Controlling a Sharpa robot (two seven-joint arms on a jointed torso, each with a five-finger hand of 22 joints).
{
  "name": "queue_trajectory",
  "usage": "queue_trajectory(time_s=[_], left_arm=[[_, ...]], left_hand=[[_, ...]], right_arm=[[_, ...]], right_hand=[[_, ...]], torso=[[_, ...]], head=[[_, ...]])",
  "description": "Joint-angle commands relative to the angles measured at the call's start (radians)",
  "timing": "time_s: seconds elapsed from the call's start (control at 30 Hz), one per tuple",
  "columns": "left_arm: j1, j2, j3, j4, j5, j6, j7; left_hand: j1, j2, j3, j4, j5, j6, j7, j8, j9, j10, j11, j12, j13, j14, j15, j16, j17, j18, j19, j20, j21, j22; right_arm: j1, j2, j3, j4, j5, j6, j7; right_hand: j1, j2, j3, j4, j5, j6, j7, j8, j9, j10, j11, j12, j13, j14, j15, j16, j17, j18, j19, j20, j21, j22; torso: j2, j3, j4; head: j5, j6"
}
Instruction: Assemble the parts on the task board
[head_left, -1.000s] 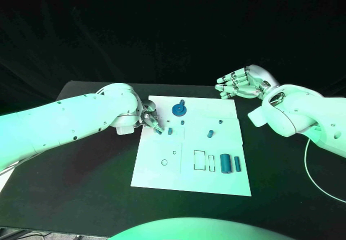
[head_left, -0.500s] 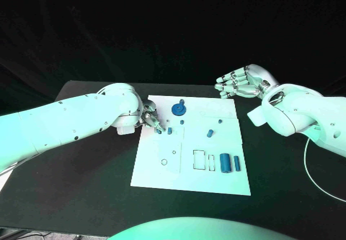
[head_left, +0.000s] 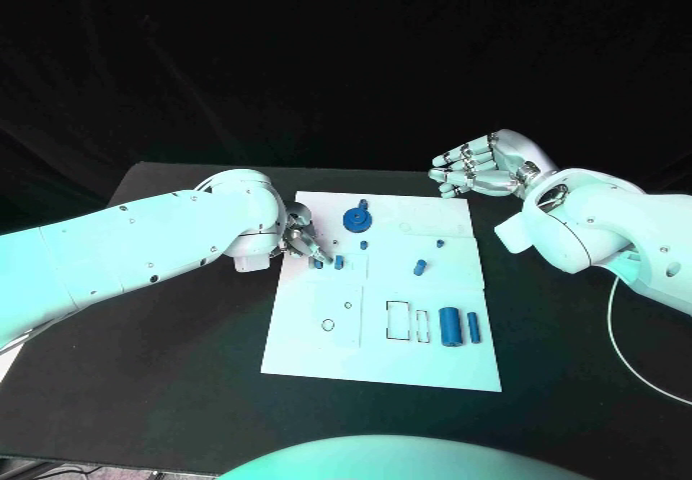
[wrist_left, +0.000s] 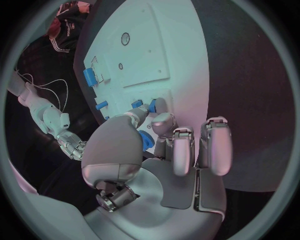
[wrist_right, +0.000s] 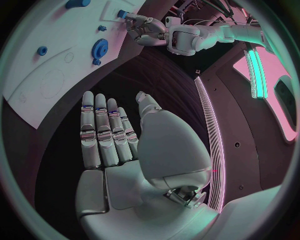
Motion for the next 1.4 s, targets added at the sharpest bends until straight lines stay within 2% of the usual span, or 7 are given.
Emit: queue_trajectory(time_s=[0.03,0.57,0.97,1.13,1.2,1.3,1.4], left_arm=[[-0.004,0.001,-0.003,0.001,-0.002,0.001,-0.026],[-0.004,-0.026,0.0,0.025,0.009,-0.077,-0.037],[0.002,-0.076,0.013,0.062,0.118,-0.257,0.056],[0.003,-0.085,0.013,0.062,0.222,-0.349,0.151],[0.003,-0.084,0.012,0.06,0.248,-0.386,0.221],[0.003,-0.075,0.007,0.053,0.241,-0.42,0.329],[-0.003,-0.051,-0.001,0.035,0.168,-0.437,0.468]], left_hand=[[-0.014,-0.001,-0.022,0.009,-0.003,0.006,0.001,-0.004,-0.003,0.005,0.001,0.001,0.0,0.103,-0.007,0.003,0.263,-0.007,0.073,-0.007,0.008,0.198],[-0.053,0.001,-0.141,0.074,-0.003,0.008,0.003,-0.009,-0.013,-0.004,0.002,-0.018,-0.02,0.103,-0.008,0.003,0.263,-0.008,0.074,-0.008,0.009,0.201],[-0.069,0.01,-0.285,0.141,-0.001,-0.013,0.008,-0.011,-0.017,-0.031,0.007,-0.052,-0.057,0.103,-0.008,0.003,0.263,0.004,0.06,-0.009,-0.043,0.172],[-0.08,0.021,-0.378,0.145,0.002,-0.09,0.038,-0.032,-0.032,-0.174,0.035,-0.233,-0.257,0.096,0.015,-0.013,0.241,0.037,0.011,0.007,-0.206,0.077],[-0.061,0.033,-0.418,0.15,0.003,-0.145,0.068,-0.051,-0.047,-0.257,0.061,-0.287,-0.302,0.036,0.039,-0.132,0.094,0.078,-0.076,0.028,-0.449,-0.066],[0.062,0.05,-0.419,0.095,0.003,-0.231,0.117,-0.092,-0.081,-0.379,0.11,-0.357,-0.348,-0.148,0.082,-0.43,-0.221,0.136,-0.262,0.063,-0.885,-0.323],[0.264,0.076,-0.367,0.022,0.006,-0.276,0.147,-0.137,-0.127,-0.478,0.14,-0.446,-0.418,-0.293,0.11,-0.651,-0.437,0.139,-0.308,0.091,-0.972,-0.385]], right_arm=[[-0.001,0.0,0.0,0.001,-0.002,0.013,0.007],[-0.002,-0.002,0.0,-0.001,-0.002,0.017,0.004],[-0.003,-0.003,-0.001,-0.009,-0.003,0.02,-0.002],[-0.003,-0.003,-0.001,-0.01,-0.003,0.019,-0.002],[-0.003,-0.003,-0.001,-0.01,-0.003,0.019,-0.002],[-0.004,-0.002,-0.001,-0.01,-0.003,0.019,-0.002],[-0.004,-0.001,-0.002,-0.01,-0.003,0.02,-0.002]], right_hand=[[-0.001,0.006,0.0,-0.007,0.004,-0.008,-0.002,-0.003,-0.001,-0.002,0.006,-0.004,-0.001,-0.004,0.0,-0.002,-0.001,0.007,0.002,0.008,-0.004,0.0],[-0.005,0.005,-0.002,-0.008,0.008,-0.009,-0.001,-0.004,-0.001,-0.003,0.006,-0.005,-0.002,-0.005,0.001,-0.003,-0.005,0.007,0.002,0.009,-0.007,0.0],[-0.005,0.004,-0.002,-0.009,0.009,-0.01,-0.001,-0.004,-0.001,-0.004,0.007,-0.006,-0.002,-0.006,0.001,-0.003,-0.006,0.007,0.001,0.009,-0.008,0.0],[-0.005,0.004,-0.002,-0.009,0.009,-0.01,-0.001,-0.004,-0.001,-0.004,0.007,-0.006,-0.002,-0.006,0.001,-0.003,-0.006,0.007,0.001,0.009,-0.008,0.0],[-0.005,0.004,-0.002,-0.009,0.01,-0.01,-0.001,-0.004,-0.001,-0.005,0.007,-0.006,-0.002,-0.006,0.001,-0.003,-0.007,0.007,0.001,0.009,-0.009,0.0],[-0.005,0.004,-0.002,-0.009,0.01,-0.01,-0.001,-0.004,-0.001,-0.005,0.007,-0.006,-0.002,-0.006,0.001,-0.003,-0.007,0.007,0.001,0.009,-0.009,0.0],[-0.003,0.005,-0.001,-0.012,0.011,-0.01,-0.001,-0.004,-0.001,-0.005,0.007,-0.006,-0.002,-0.007,0.002,-0.003,-0.008,0.007,0.001,0.009,-0.01,0.0]], torso=[[0.0,-0.0004,0.0003],[0.0,-0.001,-0.0001],[-0.002,0.0004,0.0013],[-0.001,0.0004,-0.0006],[-0.001,0.0004,-0.0003],[0.0,-0.0001,-0.0006],[0.001,-0.0002,-0.0017]], head=[[0.0,0.0],[-0.005,-0.002],[-0.007,0.003],[-0.006,0.008],[-0.008,0.011],[-0.009,0.014],[-0.012,0.019]])
